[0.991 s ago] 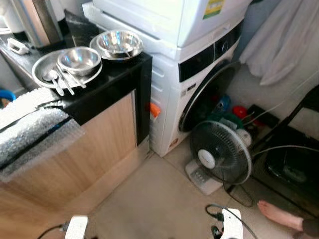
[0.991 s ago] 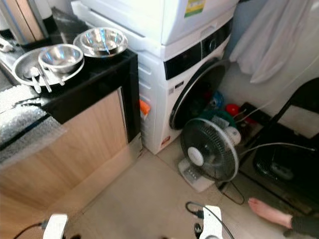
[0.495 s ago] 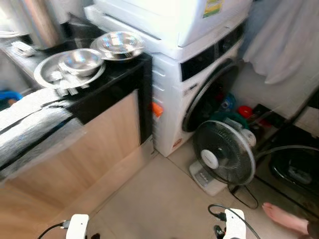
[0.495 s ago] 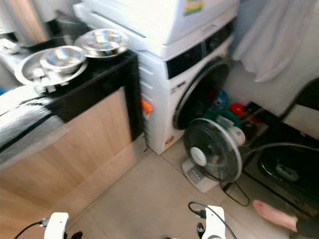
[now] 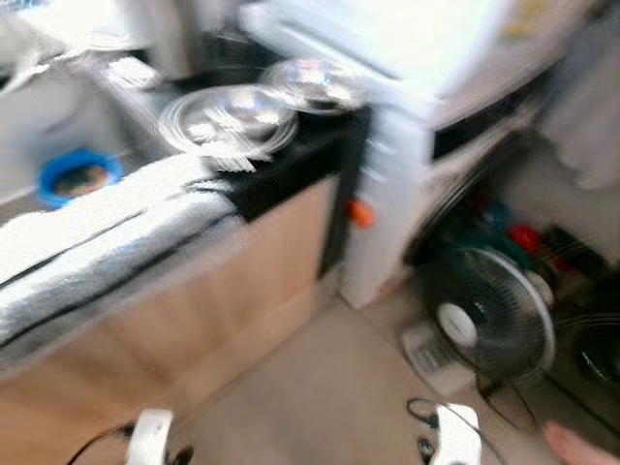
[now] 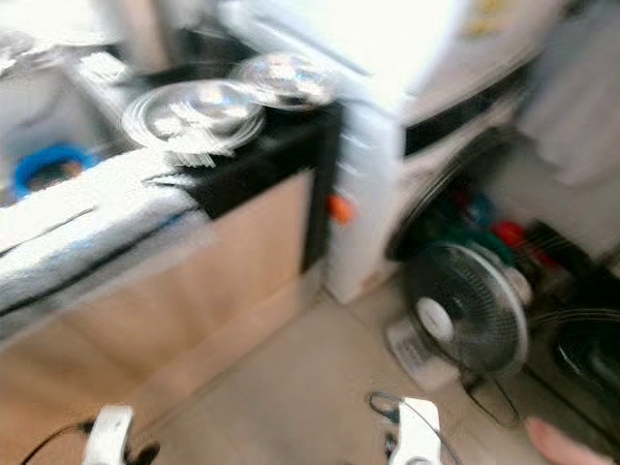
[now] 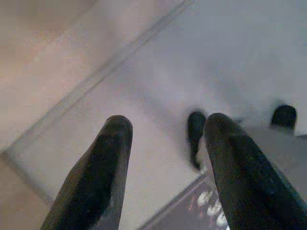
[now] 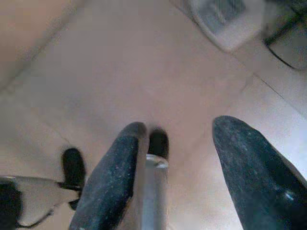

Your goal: Kitchen organization

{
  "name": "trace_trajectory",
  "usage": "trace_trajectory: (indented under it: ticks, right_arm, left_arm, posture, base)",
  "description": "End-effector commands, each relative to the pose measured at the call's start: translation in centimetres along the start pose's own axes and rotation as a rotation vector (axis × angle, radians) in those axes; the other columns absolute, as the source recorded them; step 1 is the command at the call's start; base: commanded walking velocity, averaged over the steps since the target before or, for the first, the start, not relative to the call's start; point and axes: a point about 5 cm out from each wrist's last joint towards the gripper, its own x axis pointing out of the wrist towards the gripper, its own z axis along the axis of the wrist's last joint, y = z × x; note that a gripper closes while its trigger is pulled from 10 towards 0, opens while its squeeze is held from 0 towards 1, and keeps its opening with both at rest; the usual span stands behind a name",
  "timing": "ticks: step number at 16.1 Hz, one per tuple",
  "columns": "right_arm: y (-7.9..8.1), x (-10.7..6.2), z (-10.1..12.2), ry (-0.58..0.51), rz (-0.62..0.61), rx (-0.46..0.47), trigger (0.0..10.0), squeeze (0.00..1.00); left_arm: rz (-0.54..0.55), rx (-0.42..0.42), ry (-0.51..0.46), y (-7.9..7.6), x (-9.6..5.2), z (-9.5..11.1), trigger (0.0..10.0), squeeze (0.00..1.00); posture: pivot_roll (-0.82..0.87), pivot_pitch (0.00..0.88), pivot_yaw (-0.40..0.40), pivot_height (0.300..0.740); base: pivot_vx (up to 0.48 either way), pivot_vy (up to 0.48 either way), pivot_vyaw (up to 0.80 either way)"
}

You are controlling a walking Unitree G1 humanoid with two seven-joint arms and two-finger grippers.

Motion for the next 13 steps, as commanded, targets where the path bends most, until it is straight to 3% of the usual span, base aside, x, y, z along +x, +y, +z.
trace_trajectory:
  ticks: [1,13]
  right_arm:
    - [-0.39,-0.13,-0.48,0.015,-0.01,0.0,10.0,0.0]
    - [-0.16,-0.04,-0.05,0.0,0.01,-0.012,10.0,0.0]
  left_arm:
    - [-0.011,-0.006,0.044,-0.37,-0.22,-1.21,10.0,0.0]
    - [-0.018,-0.006,0.038,-0.43,-0.22,-1.18,10.0,0.0]
  posture:
    - [0.07,0.133,-0.014,0.74]
    - [0.06,0.11,-0.021,0.74]
  base:
    - [0.0,0.0,0.8]
    - [0.0,0.0,0.8]
